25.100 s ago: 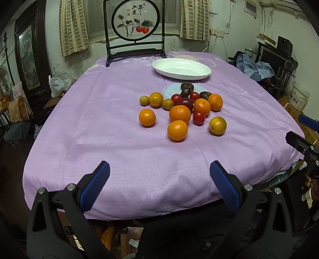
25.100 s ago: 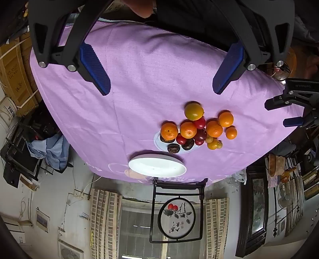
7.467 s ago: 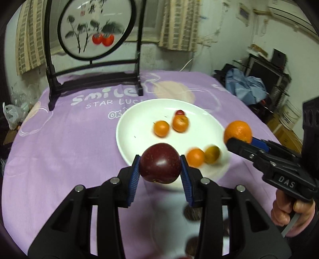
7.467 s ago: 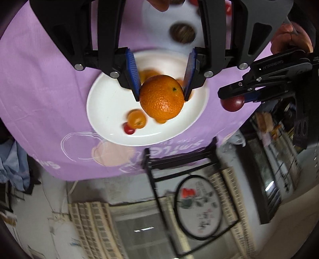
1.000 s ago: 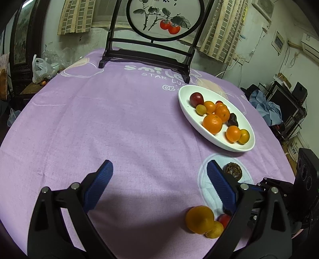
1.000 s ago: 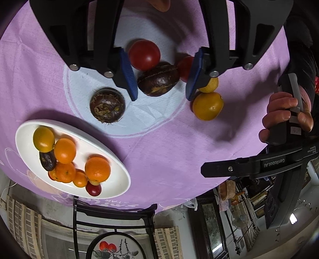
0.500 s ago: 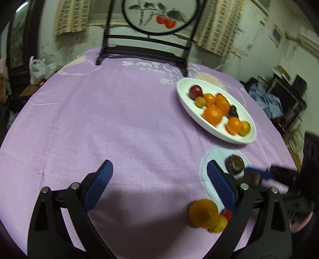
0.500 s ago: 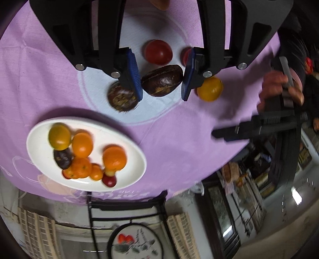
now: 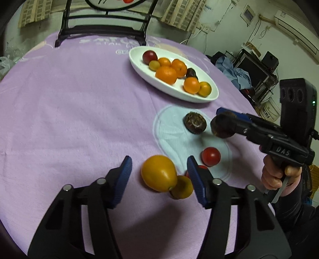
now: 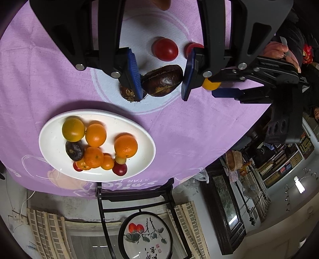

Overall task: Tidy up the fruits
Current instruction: 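Carry the dark fruit and yellow tomato to the plate and release them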

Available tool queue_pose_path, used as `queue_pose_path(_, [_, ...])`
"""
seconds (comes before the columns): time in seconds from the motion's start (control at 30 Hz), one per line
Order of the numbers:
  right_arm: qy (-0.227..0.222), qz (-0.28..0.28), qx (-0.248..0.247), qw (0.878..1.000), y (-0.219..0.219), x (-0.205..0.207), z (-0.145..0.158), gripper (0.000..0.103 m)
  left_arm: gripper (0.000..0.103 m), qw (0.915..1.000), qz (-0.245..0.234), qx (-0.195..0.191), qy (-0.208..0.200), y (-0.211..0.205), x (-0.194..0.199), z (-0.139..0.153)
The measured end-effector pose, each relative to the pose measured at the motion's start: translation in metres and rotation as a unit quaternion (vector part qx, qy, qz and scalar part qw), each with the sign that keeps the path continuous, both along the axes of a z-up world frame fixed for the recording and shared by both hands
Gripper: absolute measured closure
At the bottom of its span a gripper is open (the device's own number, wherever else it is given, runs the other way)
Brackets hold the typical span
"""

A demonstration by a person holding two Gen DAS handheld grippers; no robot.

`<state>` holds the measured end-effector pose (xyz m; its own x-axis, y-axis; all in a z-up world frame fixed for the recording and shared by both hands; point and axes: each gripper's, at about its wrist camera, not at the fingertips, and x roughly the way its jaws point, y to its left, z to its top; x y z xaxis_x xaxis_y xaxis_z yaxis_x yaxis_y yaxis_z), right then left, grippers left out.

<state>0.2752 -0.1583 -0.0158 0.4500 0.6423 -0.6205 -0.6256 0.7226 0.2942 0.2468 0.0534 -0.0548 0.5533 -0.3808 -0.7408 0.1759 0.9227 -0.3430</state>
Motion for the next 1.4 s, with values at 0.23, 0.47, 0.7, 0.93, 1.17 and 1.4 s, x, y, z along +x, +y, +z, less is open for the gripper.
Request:
queue_pose_path(0.23, [-0.002, 0.002, 0.004, 1.0, 0.001, -0.001, 0.004, 0.062, 0.059, 0.9996, 0.008, 0.004, 0.026, -0.002, 0.004, -0.01])
queue_pose_path(0.47, [-0.008, 0.0, 0.007, 1.0, -0.001, -0.005, 0.007, 0.062, 0.065, 0.9995, 0.018, -0.004, 0.024, -0.006, 0.0, -0.009])
queue_pose_path(0.7, [-0.037, -0.034, 0.032, 0.998, -0.017, -0.001, 0.018, 0.062, 0.065, 0.999, 0.029, -0.022, -0.027, -0.009, 0.01, 0.024])
queue_pose_path(0.93, [-0.072, -0.136, 0.075, 0.985, -0.054, 0.037, 0.029, 0.063, 0.065, 0.995, 0.024, 0.013, -0.096, -0.035, 0.063, 0.067])
queue_pose_path(1.17, [-0.061, -0.182, 0.048, 0.98, -0.051, 0.097, 0.016, 0.063, 0.065, 0.9915, 0.056, 0.074, -0.092, -0.055, 0.149, 0.06])
queue_pose_path(1.4, [-0.058, -0.172, 0.016, 0.983, -0.034, 0.113, 0.005, 0.058, 0.063, 0.9916, 0.07, 0.096, -0.052, -0.053, 0.186, 0.038])
